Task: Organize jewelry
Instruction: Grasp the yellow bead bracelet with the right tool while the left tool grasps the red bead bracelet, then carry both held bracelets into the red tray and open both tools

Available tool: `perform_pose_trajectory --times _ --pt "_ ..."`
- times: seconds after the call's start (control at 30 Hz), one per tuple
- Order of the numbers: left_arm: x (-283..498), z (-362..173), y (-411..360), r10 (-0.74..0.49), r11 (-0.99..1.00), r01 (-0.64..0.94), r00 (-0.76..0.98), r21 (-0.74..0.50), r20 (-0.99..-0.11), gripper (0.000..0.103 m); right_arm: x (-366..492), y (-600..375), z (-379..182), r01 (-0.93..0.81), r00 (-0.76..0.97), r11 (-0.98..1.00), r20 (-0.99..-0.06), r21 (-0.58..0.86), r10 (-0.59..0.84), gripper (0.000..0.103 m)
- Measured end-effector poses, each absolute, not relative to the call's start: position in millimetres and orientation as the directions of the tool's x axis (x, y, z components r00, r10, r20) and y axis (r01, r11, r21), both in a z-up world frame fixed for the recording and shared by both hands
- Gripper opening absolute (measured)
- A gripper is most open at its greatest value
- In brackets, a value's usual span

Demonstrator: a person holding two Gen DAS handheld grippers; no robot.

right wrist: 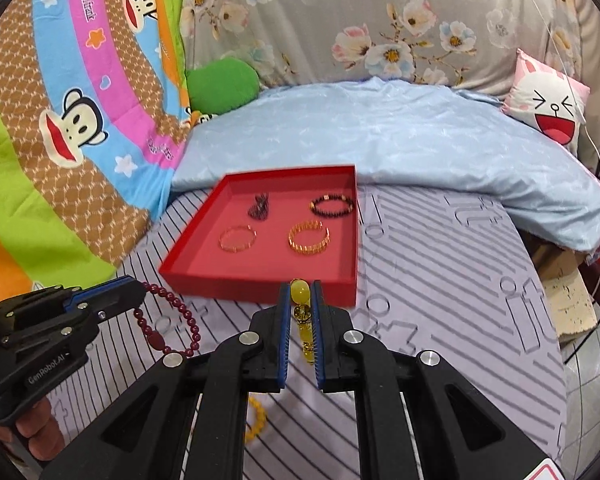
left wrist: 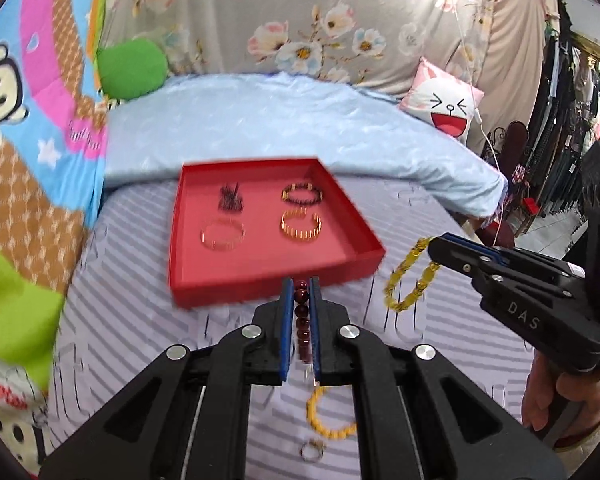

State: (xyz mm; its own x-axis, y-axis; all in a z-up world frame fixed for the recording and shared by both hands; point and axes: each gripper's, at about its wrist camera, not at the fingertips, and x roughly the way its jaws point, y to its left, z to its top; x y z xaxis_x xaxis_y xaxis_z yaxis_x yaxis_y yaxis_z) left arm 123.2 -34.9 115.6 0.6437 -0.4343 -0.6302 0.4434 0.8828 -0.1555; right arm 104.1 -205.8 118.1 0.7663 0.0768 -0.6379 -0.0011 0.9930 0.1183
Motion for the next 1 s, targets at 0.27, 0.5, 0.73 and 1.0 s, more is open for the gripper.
perform_pose_trajectory --times 0.27,0.5,0.73,1.0 --pt "170 134 -52 -0.452 0.874 0.464 0.673 -0.142 -0.585 0.007 158 -199 127 -0.036 0.772 0.991 -0.626 0.125 0.107 0.009" --pt "213 121 -52 -0.454 0.88 0.44 0.663 -0.182 -0.595 0.008 203 -194 103 -0.048 0.728 0.978 -0.663 0.201 0.173 0.009" --pt "245 72 -43 -0.427 0.896 0.389 0.621 -0.214 -0.658 0.008 228 -196 57 -0.027 0.657 0.962 -0.721 0.271 0.221 0.009" --pt "257 29 -24 -0.33 0.936 0.309 0.616 -0.166 -0.715 0.008 231 -208 37 0.02 0.643 0.982 -0.754 0.189 0.132 0.009"
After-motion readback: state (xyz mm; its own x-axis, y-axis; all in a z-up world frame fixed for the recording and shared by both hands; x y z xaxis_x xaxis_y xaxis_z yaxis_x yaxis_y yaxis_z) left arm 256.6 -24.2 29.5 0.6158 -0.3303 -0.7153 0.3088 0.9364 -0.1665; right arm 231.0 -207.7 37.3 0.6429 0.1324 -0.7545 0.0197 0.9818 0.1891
